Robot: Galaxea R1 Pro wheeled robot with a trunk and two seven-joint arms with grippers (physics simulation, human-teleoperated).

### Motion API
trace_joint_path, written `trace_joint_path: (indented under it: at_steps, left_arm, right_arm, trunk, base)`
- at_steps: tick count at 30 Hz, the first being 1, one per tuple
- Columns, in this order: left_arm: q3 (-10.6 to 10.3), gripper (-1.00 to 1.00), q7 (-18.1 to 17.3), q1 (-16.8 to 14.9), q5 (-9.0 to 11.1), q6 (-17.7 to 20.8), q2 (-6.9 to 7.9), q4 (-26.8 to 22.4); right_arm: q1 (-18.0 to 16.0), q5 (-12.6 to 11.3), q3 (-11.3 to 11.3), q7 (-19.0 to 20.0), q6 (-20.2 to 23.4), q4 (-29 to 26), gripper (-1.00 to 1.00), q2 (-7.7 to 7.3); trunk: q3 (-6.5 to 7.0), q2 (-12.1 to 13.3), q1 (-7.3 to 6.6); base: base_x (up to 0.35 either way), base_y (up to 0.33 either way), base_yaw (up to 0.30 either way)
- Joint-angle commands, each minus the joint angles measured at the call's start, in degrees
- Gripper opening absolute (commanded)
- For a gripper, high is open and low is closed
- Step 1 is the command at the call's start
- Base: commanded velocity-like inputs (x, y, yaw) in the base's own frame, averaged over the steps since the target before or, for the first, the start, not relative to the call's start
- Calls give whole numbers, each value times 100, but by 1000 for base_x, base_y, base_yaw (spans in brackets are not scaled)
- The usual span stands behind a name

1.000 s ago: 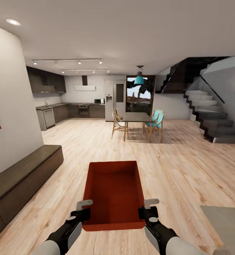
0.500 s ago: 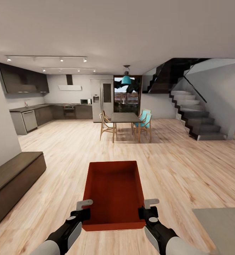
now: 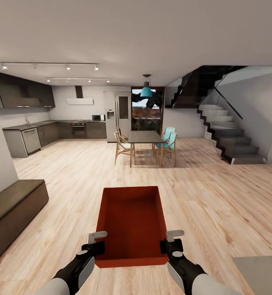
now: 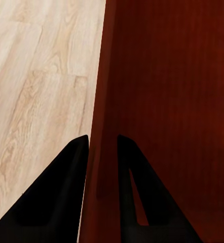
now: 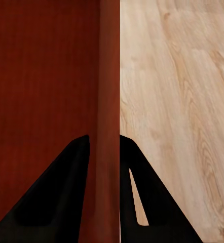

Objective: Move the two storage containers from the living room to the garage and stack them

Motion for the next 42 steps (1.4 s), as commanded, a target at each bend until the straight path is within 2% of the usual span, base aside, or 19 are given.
trace_joint_path:
  at_steps: [1, 20, 34, 42]
  left_arm:
    - [-41, -100, 292, 1, 38, 32, 7, 34]
    - [-41, -100, 291, 1, 38, 30, 1, 33]
    - [-34, -100, 274, 1, 38, 30, 9, 26]
    - [-32, -100, 270, 1, 38, 30, 10, 26]
  right_arm:
    - [-11, 60, -105, -57, -47, -18, -100, -3]
    - [-11, 63, -105, -57, -59, -18, -100, -3]
    - [-11, 60, -105, -57, -59, -18, -100, -3]
    - [-11, 60, -113, -57, -40, -18, -100, -3]
  trunk:
    - [-7, -5, 4]
    - [-7, -5, 4]
    - [-7, -5, 4]
    - [-7, -5, 4]
  base:
    - [322, 0, 0]
    - [323, 0, -3]
    - [322, 0, -256]
    - [323, 0, -36]
